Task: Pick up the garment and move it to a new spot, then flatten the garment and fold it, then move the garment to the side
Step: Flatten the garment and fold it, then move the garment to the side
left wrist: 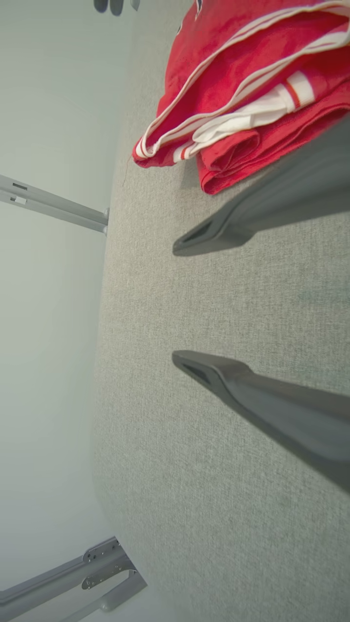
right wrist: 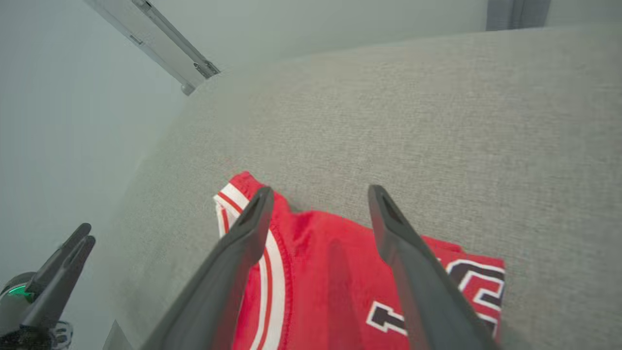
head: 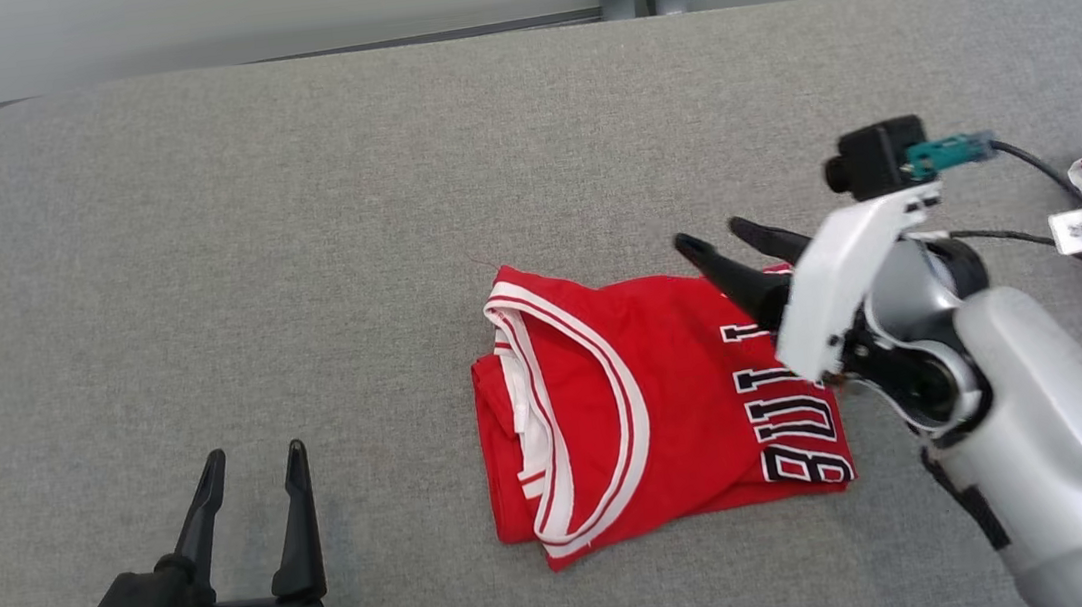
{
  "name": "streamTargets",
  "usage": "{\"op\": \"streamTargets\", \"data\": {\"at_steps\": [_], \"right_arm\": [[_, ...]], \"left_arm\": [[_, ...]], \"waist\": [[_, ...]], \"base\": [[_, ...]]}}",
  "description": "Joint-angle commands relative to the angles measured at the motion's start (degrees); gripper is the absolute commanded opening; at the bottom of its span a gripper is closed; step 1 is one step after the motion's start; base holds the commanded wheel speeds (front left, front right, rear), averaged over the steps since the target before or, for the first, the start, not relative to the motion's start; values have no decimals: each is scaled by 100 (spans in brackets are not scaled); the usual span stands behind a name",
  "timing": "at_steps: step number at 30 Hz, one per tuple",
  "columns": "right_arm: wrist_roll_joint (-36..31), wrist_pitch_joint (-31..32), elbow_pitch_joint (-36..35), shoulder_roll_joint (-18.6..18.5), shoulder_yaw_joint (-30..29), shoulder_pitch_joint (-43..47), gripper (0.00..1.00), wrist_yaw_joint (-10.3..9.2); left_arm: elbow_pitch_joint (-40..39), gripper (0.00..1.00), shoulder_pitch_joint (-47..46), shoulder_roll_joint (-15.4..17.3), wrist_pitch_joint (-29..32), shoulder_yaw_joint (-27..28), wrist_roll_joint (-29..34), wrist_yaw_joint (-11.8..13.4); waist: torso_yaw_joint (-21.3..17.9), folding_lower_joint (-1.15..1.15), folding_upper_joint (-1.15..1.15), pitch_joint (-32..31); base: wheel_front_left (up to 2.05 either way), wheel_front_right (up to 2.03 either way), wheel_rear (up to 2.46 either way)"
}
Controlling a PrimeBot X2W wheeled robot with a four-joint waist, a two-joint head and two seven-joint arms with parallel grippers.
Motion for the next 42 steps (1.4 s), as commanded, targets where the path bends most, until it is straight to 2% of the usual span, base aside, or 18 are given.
{"op": "streamTargets", "data": {"at_steps": [1,6,10,15,20,21,22,23,25,32,38,42], "right_arm": [[-94,184,-149,-85,-178,223,100,2],[-389,1057,-775,-652,-872,1079,100,2],[-369,1565,-1073,-734,-1270,1558,100,2],[-431,1957,-1159,-596,-1474,1705,100,2],[-294,2073,-884,-210,-1306,1460,100,2],[-308,2057,-824,-169,-1227,1421,82,3],[-317,2030,-768,-131,-1166,1384,25,2],[-289,2001,-728,-101,-1111,1347,0,2],[-149,1971,-718,-80,-1042,1305,0,3],[58,1825,-728,-465,-1364,1433,0,1],[135,1619,-652,-829,-2106,1532,0,1],[141,1485,-857,-1105,-2051,1499,0,3]], "left_arm": [[-44,100,33,30,-15,22,48,30],[-180,100,-71,33,-15,34,70,25],[-200,100,-122,4,-15,57,70,16],[-164,100,-210,-68,-15,16,106,-51],[-101,100,-289,-104,-15,13,125,-94],[-90,100,-302,-113,-15,23,130,-103],[-77,100,-311,-121,-15,31,129,-106],[-67,100,-313,-121,-15,49,131,-113],[-44,100,-297,-111,-15,88,140,-126],[4,100,-139,-78,-15,232,154,-114],[-32,100,-3,-89,-15,293,165,-142],[-60,100,-20,-71,-16,283,200,-150]], "waist": [[5,0,42,74],[31,0,42,251],[50,0,42,357],[122,0,42,462],[193,0,42,516],[200,0,42,522],[203,0,42,525],[199,0,42,524],[164,0,42,506],[-124,0,42,379],[-595,0,42,292],[-833,0,42,312]], "base": [[0,0,0],[0,0,0],[0,0,0],[0,0,0],[0,0,0],[0,0,0],[0,0,0],[0,0,0],[0,0,0],[0,0,0],[0,0,0],[0,0,0]]}}
